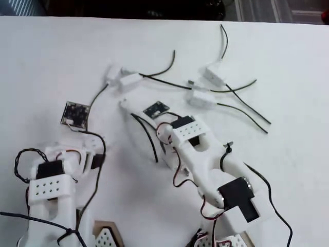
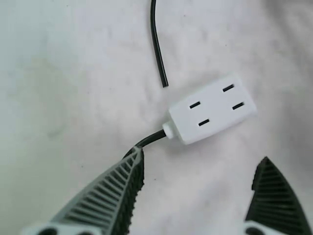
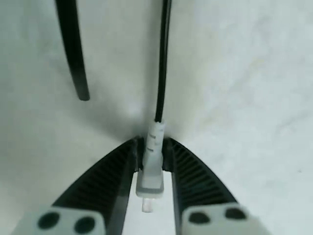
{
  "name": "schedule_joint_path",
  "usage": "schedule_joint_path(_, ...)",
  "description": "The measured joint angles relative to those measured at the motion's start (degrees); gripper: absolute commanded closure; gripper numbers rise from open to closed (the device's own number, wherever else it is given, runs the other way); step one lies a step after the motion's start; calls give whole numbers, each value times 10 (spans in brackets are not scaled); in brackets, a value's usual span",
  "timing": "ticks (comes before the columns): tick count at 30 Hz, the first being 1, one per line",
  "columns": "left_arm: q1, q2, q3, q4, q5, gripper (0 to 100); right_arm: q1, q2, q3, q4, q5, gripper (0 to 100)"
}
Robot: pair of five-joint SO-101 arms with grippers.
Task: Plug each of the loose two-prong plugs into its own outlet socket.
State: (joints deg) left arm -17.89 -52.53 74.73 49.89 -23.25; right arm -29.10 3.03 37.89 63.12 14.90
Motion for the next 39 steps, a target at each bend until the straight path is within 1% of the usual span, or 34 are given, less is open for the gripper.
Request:
schedule_joint_path(2,0,0,0,0,0,657,-1,0,-9,17,0,896)
schedule_joint_path(9,0,0,0,0,0,657,-4,3,-32,82,1,902)
schedule_joint_path(30,0,0,0,0,0,657,-4,11,-49,98,1,904)
schedule_joint_path(36,0,0,0,0,0,657,-4,11,-86,150,1,907)
schedule_joint_path(39,0,0,0,0,0,657,-4,11,-92,157,1,907)
